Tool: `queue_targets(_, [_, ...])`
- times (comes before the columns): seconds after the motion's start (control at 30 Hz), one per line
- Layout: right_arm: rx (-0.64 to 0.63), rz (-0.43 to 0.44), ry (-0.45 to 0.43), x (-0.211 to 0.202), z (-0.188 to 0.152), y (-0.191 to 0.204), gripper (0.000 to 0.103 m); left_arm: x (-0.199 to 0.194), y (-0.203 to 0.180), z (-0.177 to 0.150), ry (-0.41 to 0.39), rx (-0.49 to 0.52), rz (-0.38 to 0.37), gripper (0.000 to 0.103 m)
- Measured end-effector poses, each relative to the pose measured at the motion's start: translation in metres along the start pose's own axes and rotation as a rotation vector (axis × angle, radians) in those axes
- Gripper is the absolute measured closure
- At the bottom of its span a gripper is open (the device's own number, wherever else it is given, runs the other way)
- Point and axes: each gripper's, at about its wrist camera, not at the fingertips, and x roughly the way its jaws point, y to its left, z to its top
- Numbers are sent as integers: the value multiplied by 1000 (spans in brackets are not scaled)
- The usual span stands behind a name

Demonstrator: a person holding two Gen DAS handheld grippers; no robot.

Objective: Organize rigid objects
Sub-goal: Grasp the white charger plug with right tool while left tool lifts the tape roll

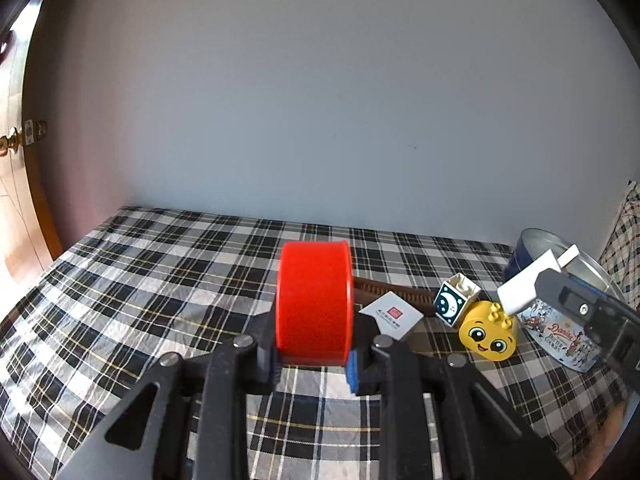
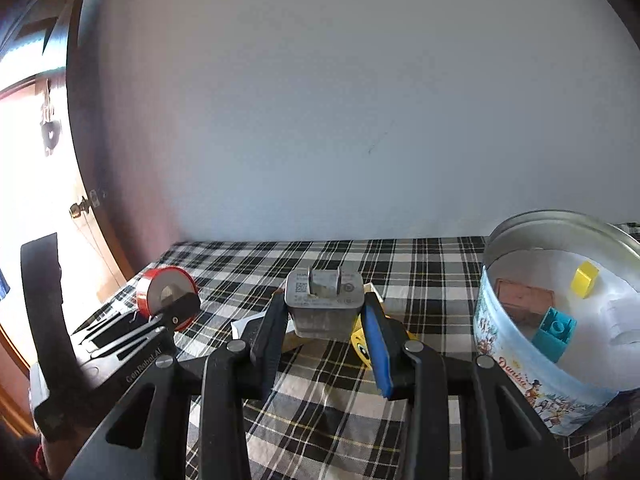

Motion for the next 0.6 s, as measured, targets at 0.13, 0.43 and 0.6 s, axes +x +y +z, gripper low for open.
queue_targets(0.13, [-14,-17,-19,-4,1,2,63,-2,-7,0,-19,28,37,81])
queue_targets(0.43, [-42,-53,-53,-12,1,0,63,-5,-18,-1,-28,56,71,81])
queue_targets(0.6, [-38,-63,-80,-17,4,-2,62,-4,-23,-2,-15,44,49,81])
